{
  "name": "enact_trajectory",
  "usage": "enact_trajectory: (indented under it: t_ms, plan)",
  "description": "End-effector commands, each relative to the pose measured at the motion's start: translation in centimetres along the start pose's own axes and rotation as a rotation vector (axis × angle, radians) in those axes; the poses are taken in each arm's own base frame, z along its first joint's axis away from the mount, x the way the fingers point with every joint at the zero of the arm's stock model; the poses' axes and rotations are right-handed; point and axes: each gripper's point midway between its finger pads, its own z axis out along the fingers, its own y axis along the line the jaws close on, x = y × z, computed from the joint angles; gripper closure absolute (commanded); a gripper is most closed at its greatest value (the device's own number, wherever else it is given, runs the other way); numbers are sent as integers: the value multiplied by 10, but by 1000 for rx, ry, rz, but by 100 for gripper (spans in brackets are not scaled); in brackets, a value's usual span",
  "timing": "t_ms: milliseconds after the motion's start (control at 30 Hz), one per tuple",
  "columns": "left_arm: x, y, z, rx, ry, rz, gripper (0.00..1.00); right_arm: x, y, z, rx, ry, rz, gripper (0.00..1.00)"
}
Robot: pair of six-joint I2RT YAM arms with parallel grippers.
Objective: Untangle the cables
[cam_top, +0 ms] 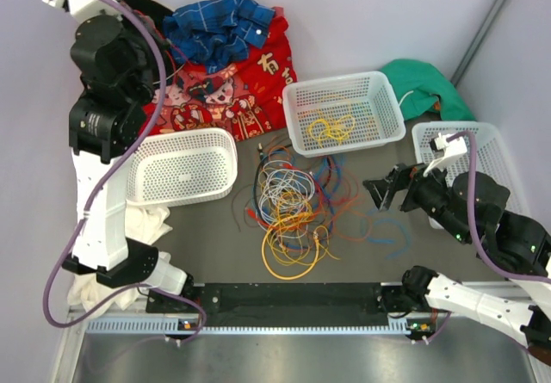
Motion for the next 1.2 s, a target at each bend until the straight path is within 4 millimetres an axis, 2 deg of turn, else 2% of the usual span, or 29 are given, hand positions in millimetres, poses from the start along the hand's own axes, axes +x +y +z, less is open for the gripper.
enact_trajectory:
  t_ms: [0,200,300,433,567,667,800,900,1167]
  plan:
    - [-52,13,-12,-66,-170,-44,100,-12,2,-4,-12,-35,-11,1]
    - [-75,27,-19,-138,-251,-29,100,-16,3,-6,-15,-34,-28,1]
    - [-75,38,-21,-195,-257,3,100,-18,5,-6,-23,-34,-33,1]
    - [-59,65,-19,-331,-236,84,100,-14,6,-5,-29,-21,-37,1]
    - [-61,76,-21,-376,-252,89,100,-10,5,-3,-28,-9,-38,1]
    - [-75,71,-26,-343,-289,36,100,-10,6,-4,-32,-12,-34,1]
    - [-104,42,-42,-154,-353,-120,100,-11,6,-3,-30,-18,-32,1]
    - [-119,34,-51,-103,-374,-186,100,-11,6,-3,-32,-20,-32,1]
    - [-116,32,-51,-92,-362,-196,100,-10,6,-6,-37,-16,-24,1]
